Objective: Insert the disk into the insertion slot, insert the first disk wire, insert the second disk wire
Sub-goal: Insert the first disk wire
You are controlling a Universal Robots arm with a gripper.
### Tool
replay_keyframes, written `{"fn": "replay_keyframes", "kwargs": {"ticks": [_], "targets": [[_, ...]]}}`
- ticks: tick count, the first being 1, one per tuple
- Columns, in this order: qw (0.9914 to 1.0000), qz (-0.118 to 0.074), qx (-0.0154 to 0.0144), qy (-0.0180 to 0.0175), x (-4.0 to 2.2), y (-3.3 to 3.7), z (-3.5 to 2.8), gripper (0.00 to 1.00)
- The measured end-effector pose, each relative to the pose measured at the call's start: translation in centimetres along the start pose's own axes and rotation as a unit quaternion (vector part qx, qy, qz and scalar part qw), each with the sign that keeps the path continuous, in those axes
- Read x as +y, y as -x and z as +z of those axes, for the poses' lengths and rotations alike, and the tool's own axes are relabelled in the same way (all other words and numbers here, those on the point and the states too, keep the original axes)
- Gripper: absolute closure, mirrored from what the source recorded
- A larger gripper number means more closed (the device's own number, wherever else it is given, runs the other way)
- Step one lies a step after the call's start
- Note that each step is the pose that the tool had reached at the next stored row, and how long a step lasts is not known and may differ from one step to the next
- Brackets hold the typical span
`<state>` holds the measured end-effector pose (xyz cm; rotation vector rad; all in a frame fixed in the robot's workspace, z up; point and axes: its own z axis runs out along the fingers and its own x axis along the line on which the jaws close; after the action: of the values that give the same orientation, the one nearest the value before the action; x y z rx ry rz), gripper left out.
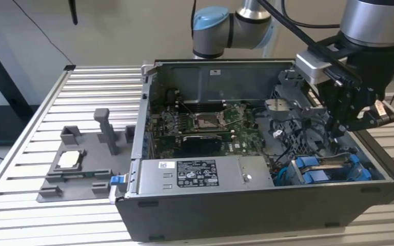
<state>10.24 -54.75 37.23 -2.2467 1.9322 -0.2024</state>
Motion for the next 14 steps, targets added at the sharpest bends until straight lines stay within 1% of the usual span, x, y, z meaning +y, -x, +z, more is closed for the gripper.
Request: {"fn": "replay_keyframes", "kwargs": {"ticks": [2,5,7,9,10,12,14], "targets": [[0.99999,0.001,-0.0025,0.003,-0.13,-0.12,0.04,0.81],[0.99991,0.002,-0.0079,0.011,-0.19,-0.18,0.12,0.81],[0.99983,0.003,-0.0116,0.0137,-0.2,-0.19,0.2,0.81],[0.99978,0.005,-0.0148,0.014,-0.19,-0.2,0.31,0.81],[0.99976,0.007,-0.0158,0.0139,-0.18,-0.2,0.37,0.81],[0.99972,0.01,-0.0166,0.0138,-0.17,-0.24,0.45,0.81],[0.99968,0.014,-0.0163,0.0138,-0.14,-0.31,0.52,0.81]]}}
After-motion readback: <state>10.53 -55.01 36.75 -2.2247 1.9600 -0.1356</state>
